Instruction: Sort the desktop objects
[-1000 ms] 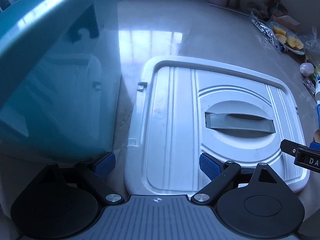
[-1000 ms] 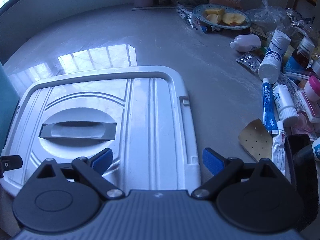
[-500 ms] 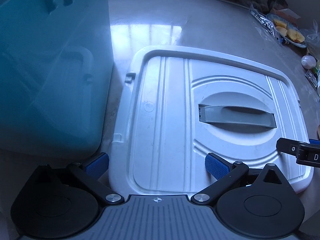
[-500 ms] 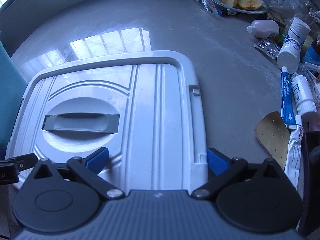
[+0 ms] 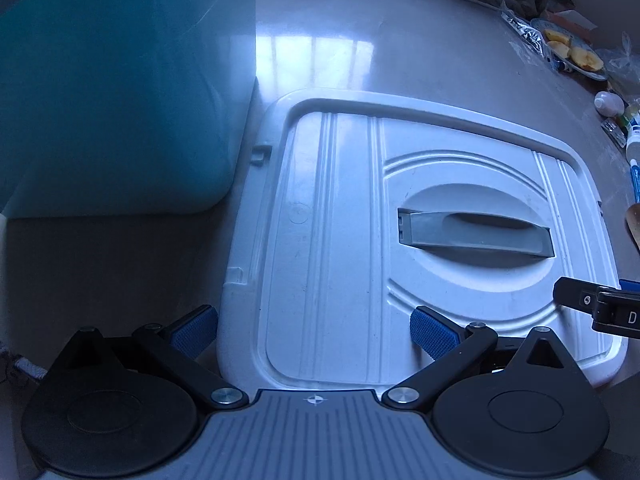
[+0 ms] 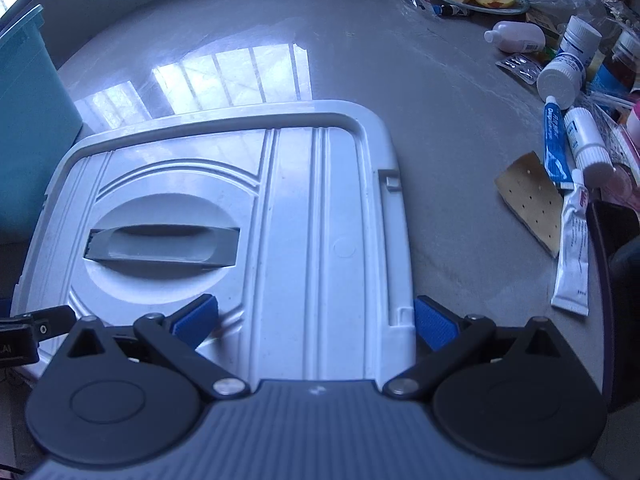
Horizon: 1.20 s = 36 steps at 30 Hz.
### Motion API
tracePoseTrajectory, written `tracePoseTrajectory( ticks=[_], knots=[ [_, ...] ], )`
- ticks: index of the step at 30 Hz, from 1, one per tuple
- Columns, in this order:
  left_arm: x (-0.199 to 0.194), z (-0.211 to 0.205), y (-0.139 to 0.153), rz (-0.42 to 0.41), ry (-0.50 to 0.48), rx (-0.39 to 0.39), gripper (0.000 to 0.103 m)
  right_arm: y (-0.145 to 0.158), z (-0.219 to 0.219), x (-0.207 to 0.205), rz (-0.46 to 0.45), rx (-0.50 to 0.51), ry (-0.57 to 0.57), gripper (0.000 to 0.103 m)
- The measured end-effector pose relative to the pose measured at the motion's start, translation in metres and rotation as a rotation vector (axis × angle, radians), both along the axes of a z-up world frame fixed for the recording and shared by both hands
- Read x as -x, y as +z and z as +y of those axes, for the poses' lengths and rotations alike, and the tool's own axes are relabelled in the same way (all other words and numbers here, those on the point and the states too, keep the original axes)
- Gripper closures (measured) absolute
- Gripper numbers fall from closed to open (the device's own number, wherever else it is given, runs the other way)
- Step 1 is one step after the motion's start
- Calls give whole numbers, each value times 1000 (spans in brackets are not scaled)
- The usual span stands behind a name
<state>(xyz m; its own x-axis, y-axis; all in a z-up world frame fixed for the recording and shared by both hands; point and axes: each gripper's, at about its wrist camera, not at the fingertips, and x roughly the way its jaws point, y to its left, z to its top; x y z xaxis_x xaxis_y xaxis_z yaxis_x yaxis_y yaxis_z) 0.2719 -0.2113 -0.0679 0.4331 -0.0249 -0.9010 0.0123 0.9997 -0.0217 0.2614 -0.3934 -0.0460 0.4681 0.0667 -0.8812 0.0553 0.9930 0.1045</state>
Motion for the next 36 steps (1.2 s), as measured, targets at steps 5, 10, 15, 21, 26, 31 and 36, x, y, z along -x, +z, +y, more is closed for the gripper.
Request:
tracePoseTrajectory(
  ticks=[5, 10, 15, 21, 26, 31, 36],
  knots=[
    [24, -1, -2, 4, 0, 0, 0, 0, 1, 25, 2, 0, 7, 0],
    [41, -2, -4, 6, 7, 0, 0, 1, 4, 40, 2, -1, 10, 0],
    [55, -2, -7, 8, 17, 0, 0, 2, 9, 49, 9, 0, 18, 0],
    [49, -9, -9, 15, 23, 1, 0, 1, 7, 48, 22, -3, 26, 0],
    [44, -7, -10, 20, 16, 7, 0, 2, 8, 56, 45, -6, 38, 0],
    [35, -4, -9, 35, 19, -17, 0, 17, -18, 57, 78, -62, -6, 0],
    [25, 1, -11, 53, 34, -15, 0, 18, -49, 59, 165, -138, -5, 0]
  ],
)
